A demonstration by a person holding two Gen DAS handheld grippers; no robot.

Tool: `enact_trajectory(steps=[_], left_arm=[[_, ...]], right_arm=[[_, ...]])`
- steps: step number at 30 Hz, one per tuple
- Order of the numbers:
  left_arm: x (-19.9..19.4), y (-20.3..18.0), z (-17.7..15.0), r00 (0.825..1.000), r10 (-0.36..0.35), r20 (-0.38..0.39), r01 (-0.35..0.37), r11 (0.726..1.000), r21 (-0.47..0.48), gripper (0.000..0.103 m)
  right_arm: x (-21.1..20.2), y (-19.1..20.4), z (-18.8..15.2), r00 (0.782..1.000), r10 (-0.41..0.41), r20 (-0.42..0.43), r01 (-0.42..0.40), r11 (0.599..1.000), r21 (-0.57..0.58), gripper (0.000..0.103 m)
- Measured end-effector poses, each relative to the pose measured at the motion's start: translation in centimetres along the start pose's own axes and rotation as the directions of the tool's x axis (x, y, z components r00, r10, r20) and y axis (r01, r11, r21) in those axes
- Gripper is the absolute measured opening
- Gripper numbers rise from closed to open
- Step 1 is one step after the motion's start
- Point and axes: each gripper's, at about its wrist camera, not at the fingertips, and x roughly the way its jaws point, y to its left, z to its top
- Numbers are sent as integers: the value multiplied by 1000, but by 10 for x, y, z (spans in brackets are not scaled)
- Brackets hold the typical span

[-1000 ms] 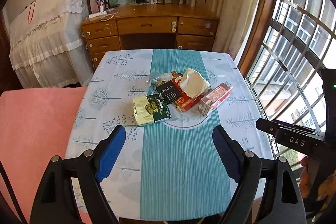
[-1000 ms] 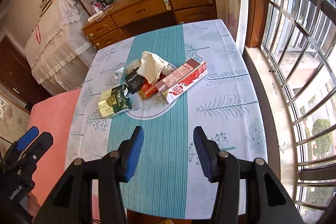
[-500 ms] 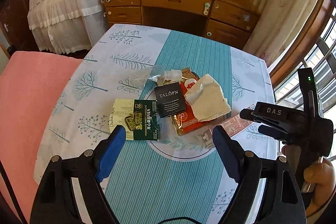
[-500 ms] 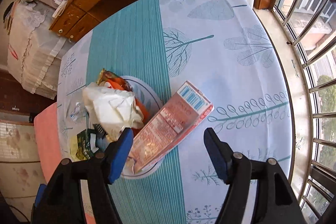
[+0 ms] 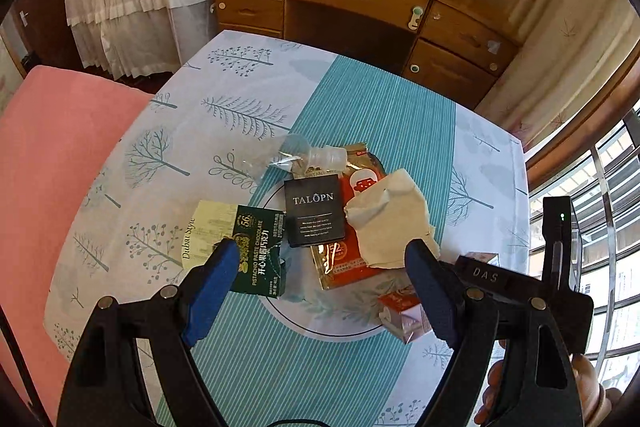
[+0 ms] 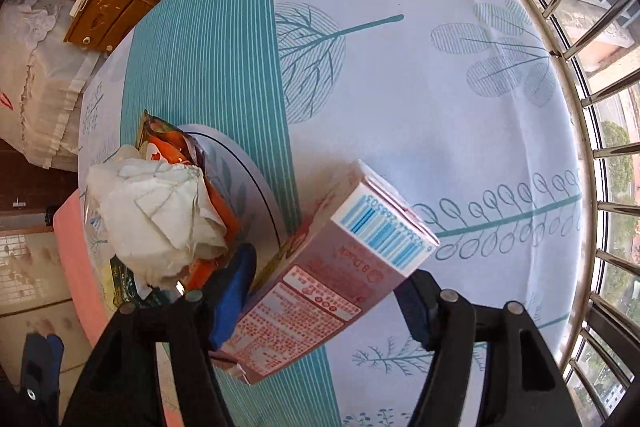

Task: Collect trash
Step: 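Reach the left tool to the white tissue while the right tool grasps the pink juice carton, then grasp the white tissue with the left tool while the right tool lifts the carton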

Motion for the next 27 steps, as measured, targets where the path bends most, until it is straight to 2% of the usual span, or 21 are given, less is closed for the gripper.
enact_trajectory(steps=[5, 8, 17, 20, 21, 22, 23, 24, 27], left_arm=[[23, -17, 9, 996, -58, -73, 56, 998, -29, 83], [42, -29, 15, 989, -83, -124, 77, 995, -58, 83], [87, -64, 22, 974, -30, -224, 21, 999, -46, 83], [101, -73, 23, 969, -3, -247, -5, 1000, -31, 70], [107, -74, 22, 966, 4, -259, -10, 1000, -24, 56], [111, -75, 21, 962, 7, -272, -12, 1000, -19, 35], [115, -74, 18, 957, -1, -290, -5, 1000, -21, 26], [115, -73, 15, 955, -9, -298, 1, 1000, -27, 23], [101, -72, 8, 971, 2, -238, -1, 1000, 4, 16]], right_arm=[[-12, -12, 1, 999, -23, 31, 26, 996, -89, 50], [-19, -20, 6, 997, -45, 56, 51, 991, -125, 47], [-24, -23, 18, 995, -51, 86, 65, 982, -178, 47], [-22, -23, 18, 996, -52, 77, 66, 980, -189, 47], [-22, -23, 17, 996, -54, 76, 68, 979, -194, 47], [-22, -23, 16, 996, -57, 75, 71, 977, -200, 47], [-22, -22, 15, 996, -59, 73, 73, 976, -207, 47], [-23, -21, 14, 996, -61, 73, 75, 974, -215, 47], [-26, -17, 8, 995, -60, 74, 76, 966, -246, 46]])
